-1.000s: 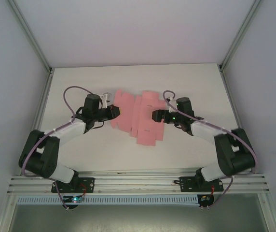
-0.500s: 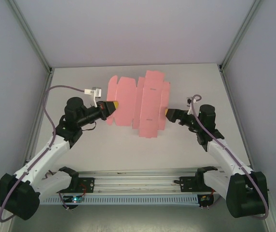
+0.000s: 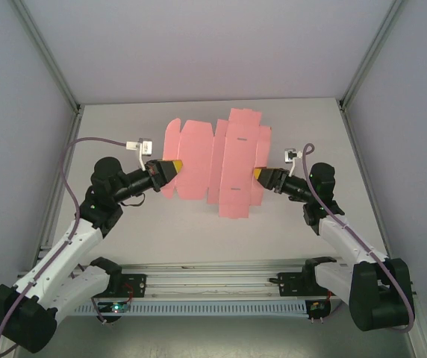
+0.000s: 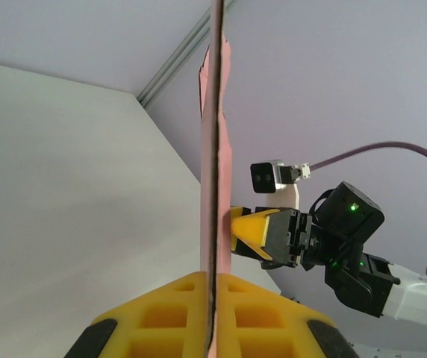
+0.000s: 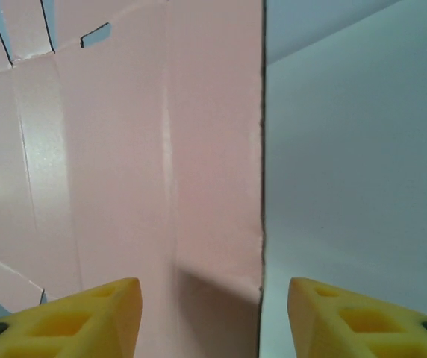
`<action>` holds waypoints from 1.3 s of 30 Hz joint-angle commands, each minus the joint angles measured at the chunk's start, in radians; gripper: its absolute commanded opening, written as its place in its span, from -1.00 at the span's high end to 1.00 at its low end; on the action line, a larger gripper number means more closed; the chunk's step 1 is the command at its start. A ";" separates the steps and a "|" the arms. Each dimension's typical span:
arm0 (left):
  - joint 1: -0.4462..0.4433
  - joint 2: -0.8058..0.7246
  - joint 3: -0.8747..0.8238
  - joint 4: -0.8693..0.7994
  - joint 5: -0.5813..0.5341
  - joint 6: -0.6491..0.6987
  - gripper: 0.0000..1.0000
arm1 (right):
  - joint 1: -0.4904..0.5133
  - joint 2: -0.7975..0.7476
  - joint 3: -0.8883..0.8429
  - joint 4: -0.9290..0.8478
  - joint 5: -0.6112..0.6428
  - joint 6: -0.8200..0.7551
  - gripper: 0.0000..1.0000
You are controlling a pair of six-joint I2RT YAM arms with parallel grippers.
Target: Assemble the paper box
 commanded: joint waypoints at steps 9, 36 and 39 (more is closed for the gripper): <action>-0.014 -0.077 -0.024 0.043 -0.048 -0.013 1.00 | 0.001 -0.071 -0.050 0.174 -0.138 -0.013 0.41; -0.014 -0.159 -0.063 -0.617 -0.657 0.096 -1.00 | 0.195 0.003 0.093 -0.476 0.102 -0.515 1.00; -0.014 -0.165 -0.060 -0.669 -0.724 0.083 -1.00 | 0.215 0.089 0.121 -0.496 0.149 -0.528 1.00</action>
